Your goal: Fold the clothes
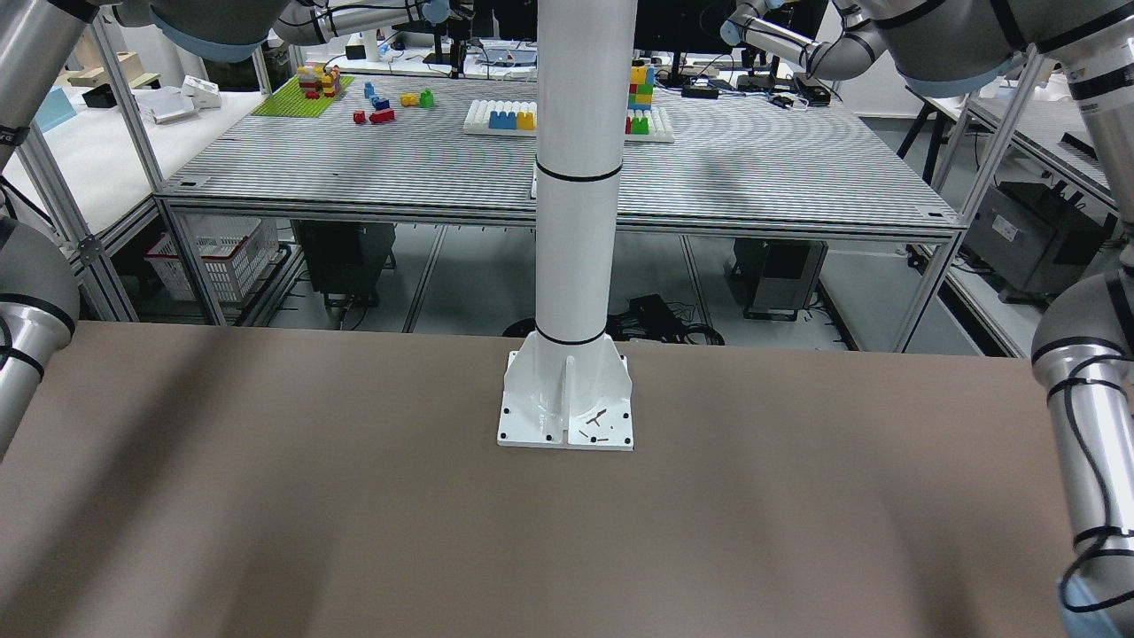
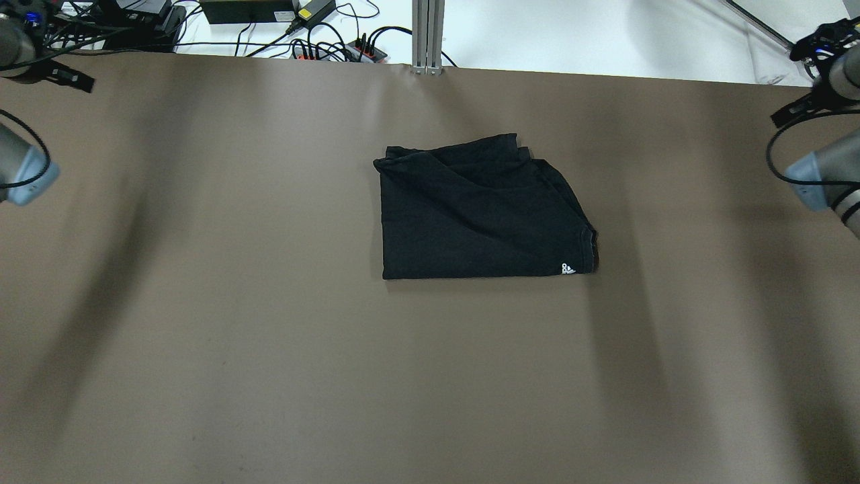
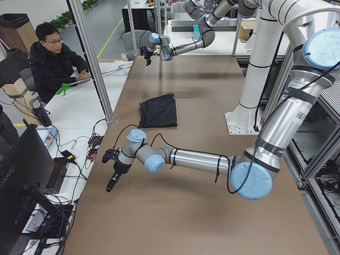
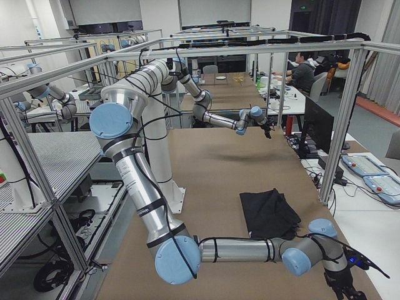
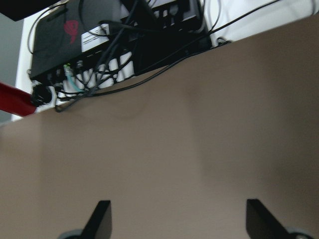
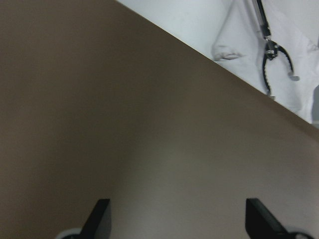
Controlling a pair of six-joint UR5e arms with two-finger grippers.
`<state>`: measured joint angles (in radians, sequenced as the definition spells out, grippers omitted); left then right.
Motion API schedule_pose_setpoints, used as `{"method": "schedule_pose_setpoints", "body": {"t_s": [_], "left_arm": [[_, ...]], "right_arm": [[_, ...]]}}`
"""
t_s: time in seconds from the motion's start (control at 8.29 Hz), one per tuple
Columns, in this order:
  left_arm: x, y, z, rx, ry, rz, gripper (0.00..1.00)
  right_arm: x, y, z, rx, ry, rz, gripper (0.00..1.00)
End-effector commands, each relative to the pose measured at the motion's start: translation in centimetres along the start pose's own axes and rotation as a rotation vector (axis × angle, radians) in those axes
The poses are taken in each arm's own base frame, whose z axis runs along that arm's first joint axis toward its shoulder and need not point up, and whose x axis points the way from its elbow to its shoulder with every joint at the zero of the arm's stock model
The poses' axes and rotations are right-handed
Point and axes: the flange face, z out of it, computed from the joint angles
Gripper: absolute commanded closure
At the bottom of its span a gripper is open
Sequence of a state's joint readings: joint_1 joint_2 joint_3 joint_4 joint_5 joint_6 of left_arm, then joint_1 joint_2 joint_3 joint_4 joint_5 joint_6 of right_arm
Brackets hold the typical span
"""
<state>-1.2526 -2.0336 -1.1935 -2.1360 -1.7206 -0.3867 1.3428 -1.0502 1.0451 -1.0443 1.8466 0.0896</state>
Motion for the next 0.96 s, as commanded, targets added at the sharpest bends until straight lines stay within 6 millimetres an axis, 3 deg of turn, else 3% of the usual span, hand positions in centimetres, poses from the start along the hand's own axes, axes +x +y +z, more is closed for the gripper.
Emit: {"method": "schedule_pose_setpoints", "body": {"t_s": [0.0,0.12,0.24,0.36,0.48,0.6,0.84], "left_arm": [[-16.2,12.1,0.8,-0.005,-0.093,0.202,0.05],[-19.6,16.3,0.3,0.013,-0.086,0.226,0.05],[-21.6,19.2,-0.1,0.004,-0.038,0.216,0.05],[-24.1,20.4,-1.6,0.018,-0.025,0.182,0.05],[-23.9,19.4,-3.4,0.052,-0.033,0.173,0.05],[-23.8,20.6,-3.9,0.052,-0.034,0.175,0.05],[-22.8,19.0,-5.7,0.096,-0.029,0.188,0.05]], "right_arm": [[11.8,10.1,-0.6,-0.05,0.069,-0.123,0.05],[14.0,13.9,-0.9,-0.067,0.078,-0.14,0.05],[15.1,16.7,-2.1,-0.059,0.085,-0.132,0.05],[14.7,19.5,-2.9,-0.055,0.085,-0.135,0.05],[14.4,21.8,-3.8,-0.049,0.082,-0.129,0.05],[14.1,22.1,-4.3,-0.042,0.081,-0.136,0.05],[14.2,21.8,-4.1,-0.051,0.091,-0.14,0.05]]}}
